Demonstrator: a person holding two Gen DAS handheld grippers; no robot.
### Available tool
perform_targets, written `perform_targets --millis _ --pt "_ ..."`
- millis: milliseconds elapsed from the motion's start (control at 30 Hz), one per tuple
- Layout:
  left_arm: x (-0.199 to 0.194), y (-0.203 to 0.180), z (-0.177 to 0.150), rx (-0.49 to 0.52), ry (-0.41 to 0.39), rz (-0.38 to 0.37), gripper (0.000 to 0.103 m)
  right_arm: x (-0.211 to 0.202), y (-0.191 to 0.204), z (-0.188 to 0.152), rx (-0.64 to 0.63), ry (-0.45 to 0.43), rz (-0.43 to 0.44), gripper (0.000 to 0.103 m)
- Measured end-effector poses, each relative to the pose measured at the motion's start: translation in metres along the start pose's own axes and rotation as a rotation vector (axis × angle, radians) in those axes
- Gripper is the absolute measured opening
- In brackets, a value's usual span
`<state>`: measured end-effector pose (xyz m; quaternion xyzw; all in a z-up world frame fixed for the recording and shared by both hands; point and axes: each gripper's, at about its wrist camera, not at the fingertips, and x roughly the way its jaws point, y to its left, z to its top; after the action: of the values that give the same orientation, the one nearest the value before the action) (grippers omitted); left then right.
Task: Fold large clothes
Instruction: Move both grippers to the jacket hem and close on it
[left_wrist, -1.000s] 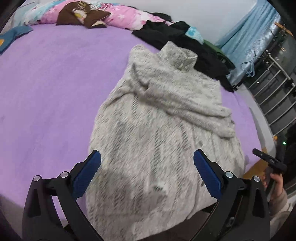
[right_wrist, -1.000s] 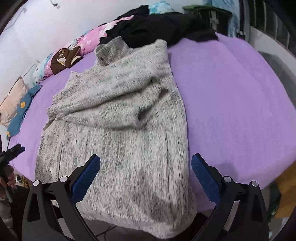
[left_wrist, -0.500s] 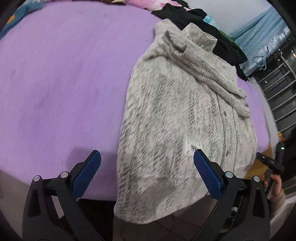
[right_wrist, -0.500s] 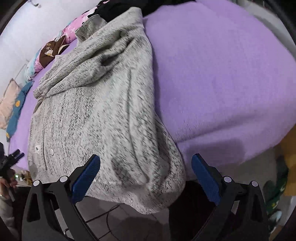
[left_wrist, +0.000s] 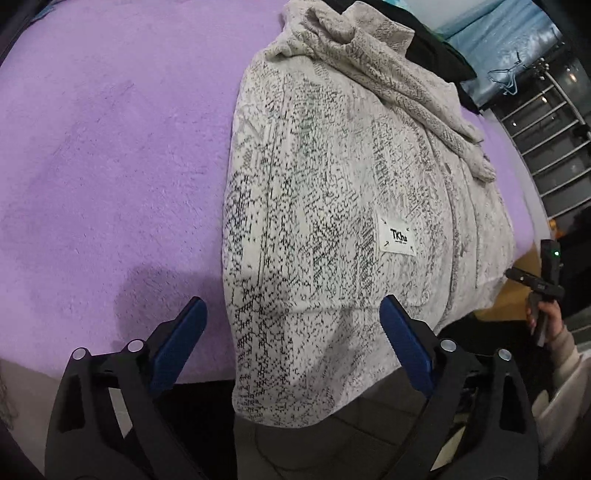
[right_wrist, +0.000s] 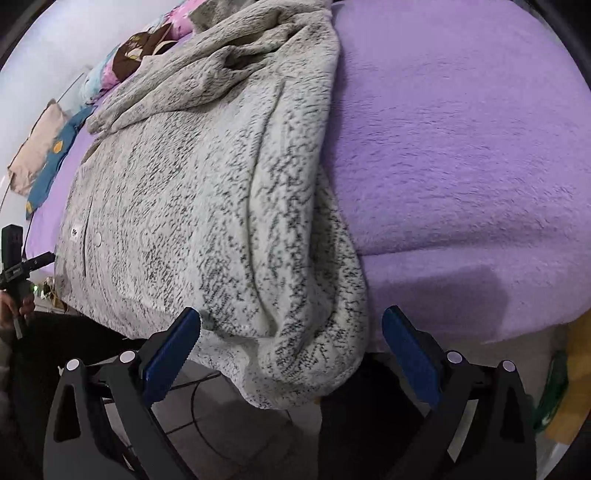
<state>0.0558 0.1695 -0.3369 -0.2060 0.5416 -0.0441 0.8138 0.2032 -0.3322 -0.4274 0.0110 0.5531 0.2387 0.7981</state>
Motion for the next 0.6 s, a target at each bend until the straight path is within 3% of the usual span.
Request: perform_targets --millis 267,367,600 --pt "0.016 -0.007 -0.009 0.042 0.062 0.008 0.087 0.012 0.012 0.004 -0.033 0.038 0.002 0.093" --pt "0.022 -0.016 -0.01 0.079 0.083 0.019 0.082 0.016 0.018 0.006 -0.037 0.036 -0.001 0.091" --pt "0.029 -0.029 -0.011 0.127 0.098 0.048 0.073 0.019 0.033 0.004 -0.064 0.036 -0.004 0.074"
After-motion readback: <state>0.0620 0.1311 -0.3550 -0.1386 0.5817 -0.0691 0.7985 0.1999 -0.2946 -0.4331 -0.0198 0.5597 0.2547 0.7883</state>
